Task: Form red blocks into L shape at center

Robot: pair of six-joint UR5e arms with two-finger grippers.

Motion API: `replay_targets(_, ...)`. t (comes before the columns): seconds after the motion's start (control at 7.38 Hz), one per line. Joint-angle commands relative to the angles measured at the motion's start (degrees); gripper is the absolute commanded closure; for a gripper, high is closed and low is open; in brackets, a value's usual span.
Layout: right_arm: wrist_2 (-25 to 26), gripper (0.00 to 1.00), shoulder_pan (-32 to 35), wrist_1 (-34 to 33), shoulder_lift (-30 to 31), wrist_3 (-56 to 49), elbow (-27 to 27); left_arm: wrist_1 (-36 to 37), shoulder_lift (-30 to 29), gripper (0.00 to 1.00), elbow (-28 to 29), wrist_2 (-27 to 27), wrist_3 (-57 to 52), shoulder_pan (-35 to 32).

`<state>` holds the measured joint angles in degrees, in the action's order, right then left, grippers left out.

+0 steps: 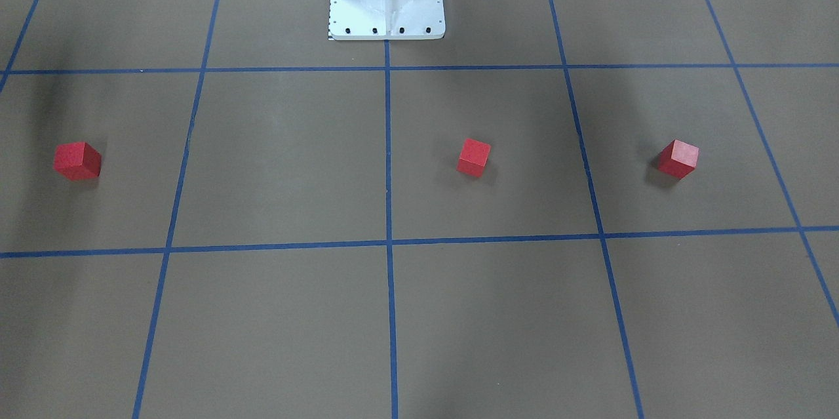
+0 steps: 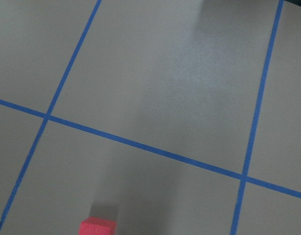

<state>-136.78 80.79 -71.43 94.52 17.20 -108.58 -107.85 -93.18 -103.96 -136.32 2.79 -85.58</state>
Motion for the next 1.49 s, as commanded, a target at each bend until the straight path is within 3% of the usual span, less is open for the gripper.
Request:
replay_targets(0.0,4.7,0.0,-7.9,3.6,-0.7,12.1,-0.1,-0.3,-0.9,0.0,-0.1,0.0,1.8,0.7)
replay_targets(0.27,14.0,0.0,-17.9,5.0,-0.7,20.0,0.0,-0.3,-1.4,0.0,0.0,0.0,2.2,1.8)
replay_targets(0.54,18.8,0.0,-24.1,10.3,0.4,22.6,3.2,-0.3,-2.0,0.0,0.2,0.0,2.2,2.0)
replay_targets(0.81,19.0,0.0,-24.3,18.7,4.2,22.6,7.8,-0.3,-2.2,0.0,-0.2,0.0,2.6,2.2)
replay_targets(1.36,19.0,0.0,-26.5,18.9,5.2,23.0,7.9,-0.3,-2.2,0.0,-0.4,0.0,2.6,2.2)
